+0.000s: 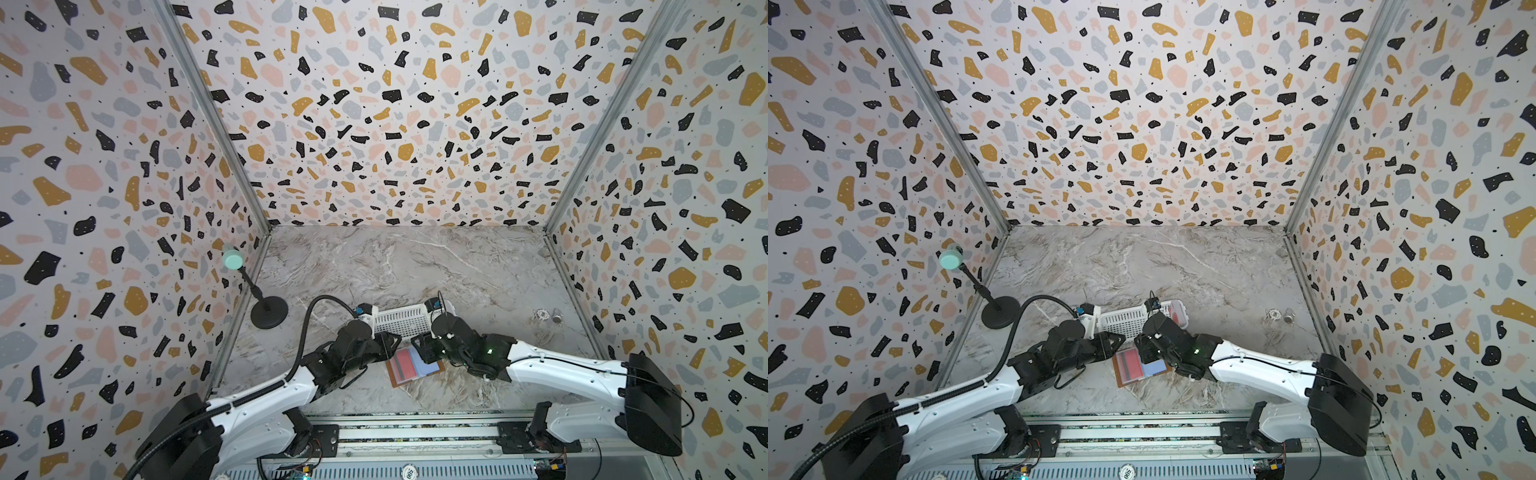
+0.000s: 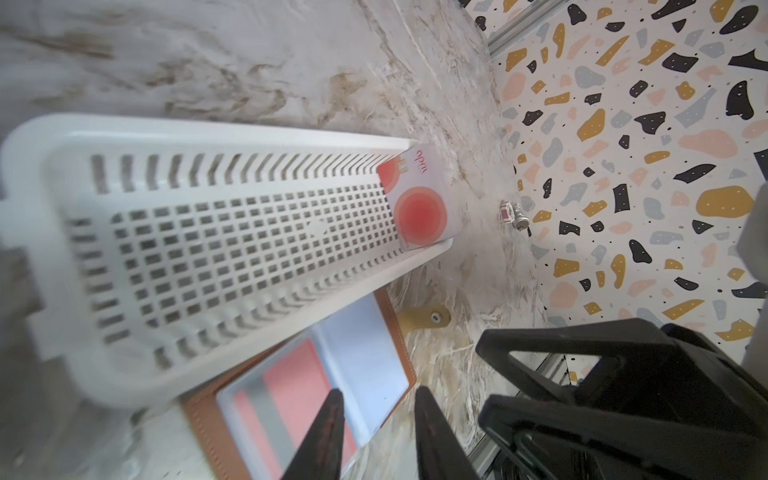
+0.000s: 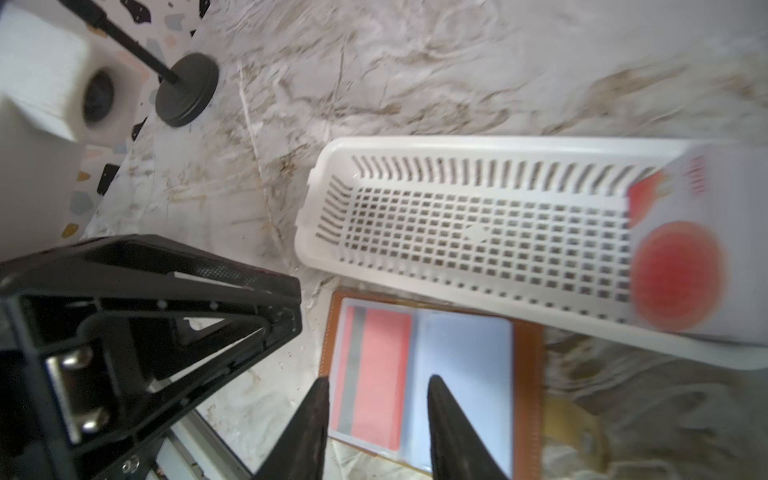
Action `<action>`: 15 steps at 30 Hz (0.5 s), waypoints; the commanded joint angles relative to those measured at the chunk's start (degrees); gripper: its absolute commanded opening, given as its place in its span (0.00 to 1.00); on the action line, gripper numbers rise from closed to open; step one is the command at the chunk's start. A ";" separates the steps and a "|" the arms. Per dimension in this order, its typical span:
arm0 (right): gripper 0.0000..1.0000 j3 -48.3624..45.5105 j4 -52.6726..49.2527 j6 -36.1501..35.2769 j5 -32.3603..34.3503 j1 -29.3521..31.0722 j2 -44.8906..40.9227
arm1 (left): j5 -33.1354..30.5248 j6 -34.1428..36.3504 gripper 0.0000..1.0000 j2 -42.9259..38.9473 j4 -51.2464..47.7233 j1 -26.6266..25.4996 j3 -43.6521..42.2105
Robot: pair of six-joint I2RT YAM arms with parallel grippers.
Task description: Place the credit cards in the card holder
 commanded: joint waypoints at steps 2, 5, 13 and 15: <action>0.44 1.41 -7.04 -6.78 -1.13 -8.54 -4.74 | 1.94 5.70 0.30 8.75 2.31 0.32 7.99; 0.48 1.48 -7.16 -9.69 -5.21 -15.92 -5.81 | 2.43 7.56 0.29 15.48 0.87 0.32 13.77; 0.50 2.53 -5.65 -15.09 -13.54 -28.15 -0.62 | 5.08 8.10 0.25 29.65 1.73 -0.09 24.77; 0.54 2.87 -5.00 -15.94 -14.57 -29.32 1.17 | 5.19 8.17 0.23 32.55 2.03 -0.38 26.63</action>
